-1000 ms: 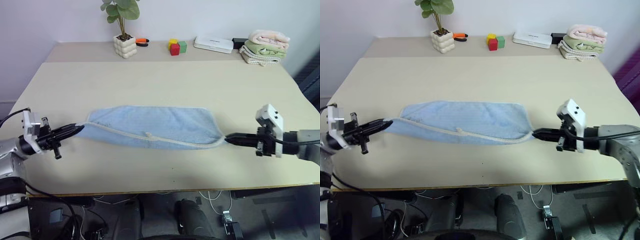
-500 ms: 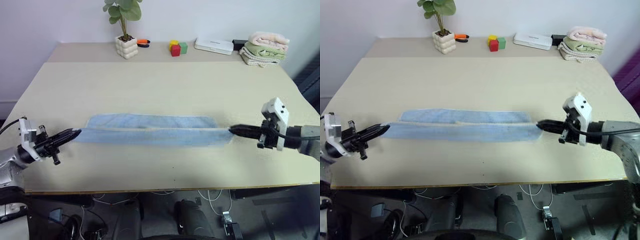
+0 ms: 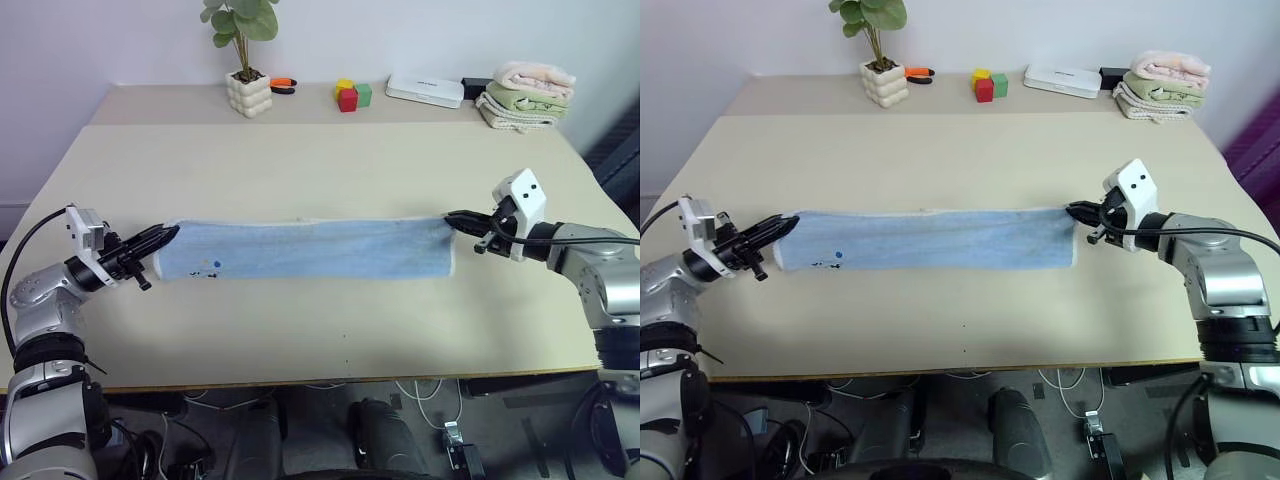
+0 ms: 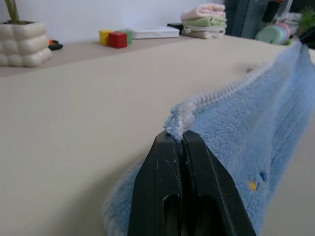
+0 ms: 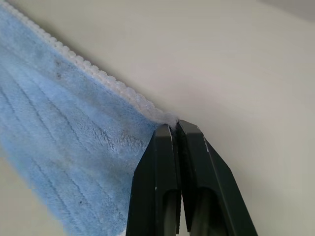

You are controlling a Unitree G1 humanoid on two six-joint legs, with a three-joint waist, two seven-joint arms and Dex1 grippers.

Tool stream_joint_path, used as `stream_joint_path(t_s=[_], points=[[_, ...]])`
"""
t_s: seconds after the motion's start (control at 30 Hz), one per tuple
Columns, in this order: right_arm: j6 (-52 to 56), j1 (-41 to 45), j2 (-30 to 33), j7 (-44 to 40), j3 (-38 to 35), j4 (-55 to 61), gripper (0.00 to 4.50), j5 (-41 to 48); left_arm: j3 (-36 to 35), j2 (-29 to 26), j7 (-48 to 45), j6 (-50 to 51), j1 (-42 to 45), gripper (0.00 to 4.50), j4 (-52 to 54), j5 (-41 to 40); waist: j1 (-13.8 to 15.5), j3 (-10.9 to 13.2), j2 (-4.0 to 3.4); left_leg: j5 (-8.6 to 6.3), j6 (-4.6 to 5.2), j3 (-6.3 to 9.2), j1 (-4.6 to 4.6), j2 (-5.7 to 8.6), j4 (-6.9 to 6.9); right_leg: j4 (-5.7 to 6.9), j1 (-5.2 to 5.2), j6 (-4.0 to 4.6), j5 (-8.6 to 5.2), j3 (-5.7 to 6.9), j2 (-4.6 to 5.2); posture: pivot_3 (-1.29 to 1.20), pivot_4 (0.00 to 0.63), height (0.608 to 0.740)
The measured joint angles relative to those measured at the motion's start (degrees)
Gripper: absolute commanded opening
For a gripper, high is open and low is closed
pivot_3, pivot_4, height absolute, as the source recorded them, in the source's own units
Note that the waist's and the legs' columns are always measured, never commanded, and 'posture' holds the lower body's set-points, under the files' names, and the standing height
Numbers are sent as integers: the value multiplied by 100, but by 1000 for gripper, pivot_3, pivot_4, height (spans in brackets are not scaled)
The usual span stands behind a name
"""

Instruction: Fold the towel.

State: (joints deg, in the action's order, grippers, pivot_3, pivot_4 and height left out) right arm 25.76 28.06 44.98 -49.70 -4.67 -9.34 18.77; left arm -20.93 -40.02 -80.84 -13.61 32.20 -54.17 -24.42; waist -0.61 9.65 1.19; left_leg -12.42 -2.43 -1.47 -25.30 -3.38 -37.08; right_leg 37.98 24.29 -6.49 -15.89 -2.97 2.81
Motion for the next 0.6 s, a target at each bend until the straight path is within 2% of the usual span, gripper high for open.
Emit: stream_joint_path(t_s=[0.33, 0.6], points=[[-171, 6, -182, 48, 175, -122, 43, -288, 58, 62, 669, -316, 586, 0, -814, 393, -2, 0, 0, 0, 0, 0, -1, 0, -3, 3, 0, 0, 0, 0, -1, 0, 150, 740], [-275, 6, -309, 136, 184, -212, 43, -462, 200, 121, 800, -266, 601, 0, -981, 569, -10, 0, 0, 0, 0, 0, 0, -3, -2, 3, 0, 0, 0, 0, -4, 0, 150, 740]])
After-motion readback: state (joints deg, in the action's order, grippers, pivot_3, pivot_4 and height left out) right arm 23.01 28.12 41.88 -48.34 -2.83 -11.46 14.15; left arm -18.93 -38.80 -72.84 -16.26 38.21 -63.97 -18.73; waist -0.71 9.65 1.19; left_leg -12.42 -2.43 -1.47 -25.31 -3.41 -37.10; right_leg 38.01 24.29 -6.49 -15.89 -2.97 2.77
